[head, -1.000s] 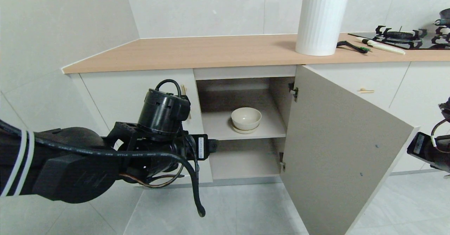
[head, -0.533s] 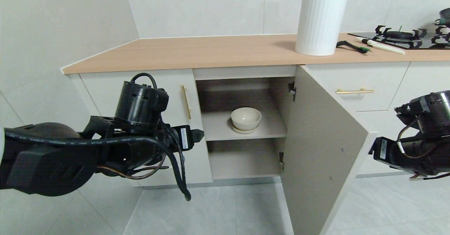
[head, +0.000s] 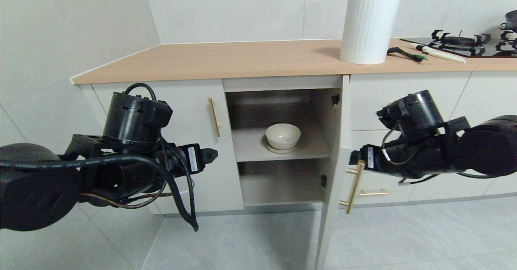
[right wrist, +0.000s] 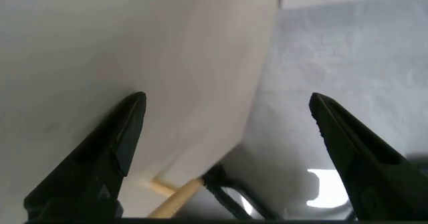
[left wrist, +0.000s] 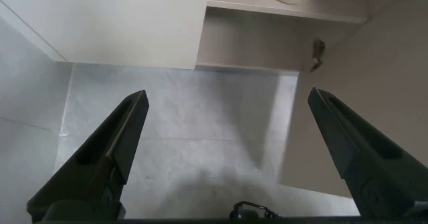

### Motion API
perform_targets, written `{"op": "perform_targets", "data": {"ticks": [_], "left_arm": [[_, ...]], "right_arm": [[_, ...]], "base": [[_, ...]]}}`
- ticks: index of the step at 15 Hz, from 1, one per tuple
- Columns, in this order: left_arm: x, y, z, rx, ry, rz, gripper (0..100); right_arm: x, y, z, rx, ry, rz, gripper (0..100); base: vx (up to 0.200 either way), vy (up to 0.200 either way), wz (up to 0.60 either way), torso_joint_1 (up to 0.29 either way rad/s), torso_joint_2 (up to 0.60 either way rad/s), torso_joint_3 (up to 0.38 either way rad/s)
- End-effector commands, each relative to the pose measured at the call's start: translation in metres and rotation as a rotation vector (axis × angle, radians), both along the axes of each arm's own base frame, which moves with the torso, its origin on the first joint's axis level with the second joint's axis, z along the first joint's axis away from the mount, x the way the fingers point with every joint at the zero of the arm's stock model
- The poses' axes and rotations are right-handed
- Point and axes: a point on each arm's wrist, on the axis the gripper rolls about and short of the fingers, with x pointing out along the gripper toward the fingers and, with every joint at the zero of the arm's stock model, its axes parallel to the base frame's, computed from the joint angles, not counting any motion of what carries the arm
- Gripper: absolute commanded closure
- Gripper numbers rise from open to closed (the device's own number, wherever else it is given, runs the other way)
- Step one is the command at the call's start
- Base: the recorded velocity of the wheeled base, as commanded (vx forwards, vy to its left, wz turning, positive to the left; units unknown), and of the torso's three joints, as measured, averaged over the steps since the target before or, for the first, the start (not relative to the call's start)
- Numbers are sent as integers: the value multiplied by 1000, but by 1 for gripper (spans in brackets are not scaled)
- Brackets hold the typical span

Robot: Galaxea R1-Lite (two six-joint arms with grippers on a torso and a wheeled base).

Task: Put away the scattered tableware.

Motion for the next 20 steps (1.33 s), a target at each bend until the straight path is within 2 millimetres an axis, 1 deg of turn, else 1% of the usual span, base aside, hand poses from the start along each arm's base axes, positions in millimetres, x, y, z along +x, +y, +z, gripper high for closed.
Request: {"op": "perform_targets", "data": {"ticks": [1,3,4,5,6,7,8,9,11,13,15,18,20], "left_arm": [[0,1,1,-1,-3,1,0],[0,0,0,2,0,2,0],[0,0,-1,2,1,2,0],[0,0,-1,2,1,2,0],[1,0,-1,3,1,3,0],[1,0,-1,2,1,2,0],[2,0,-2,5,5,3,0],[3,-1,-4,9,10,3,0],[4,-1,-7,18,18,10,0],[4,-1,-7,19,15,14,0],[5,1,-6,19,12,23,0],[10,8,-6,17,10,51,0],[11,8,-5,17,8,54,0]], "right_arm": [[25,30,-17,-14,17,51,0],[37,38,-22,-24,10,65,0],[49,45,-26,-19,2,64,0],[57,49,-28,-16,-4,64,0],[62,51,-30,-11,-8,62,0],[62,52,-30,-9,-9,61,0],[69,56,-36,-4,-7,56,0],[73,58,-36,0,-14,56,0],[74,59,-39,-1,-10,55,0],[75,60,-42,-6,-5,54,0],[76,65,-45,4,-6,53,0],[87,71,-51,77,-65,-1,0],[91,73,-48,130,-112,-43,0]], "base": [[0,0,0,0,0,0],[0,0,0,0,0,0],[0,0,0,0,0,0],[0,0,0,0,0,0],[0,0,0,0,0,0],[0,0,0,0,0,0],[0,0,0,0,0,0],[0,0,0,0,0,0],[0,0,0,0,0,0],[200,0,0,2,2,5],[200,0,0,2,0,0],[0,0,0,0,0,0],[0,0,0,0,0,0]]}}
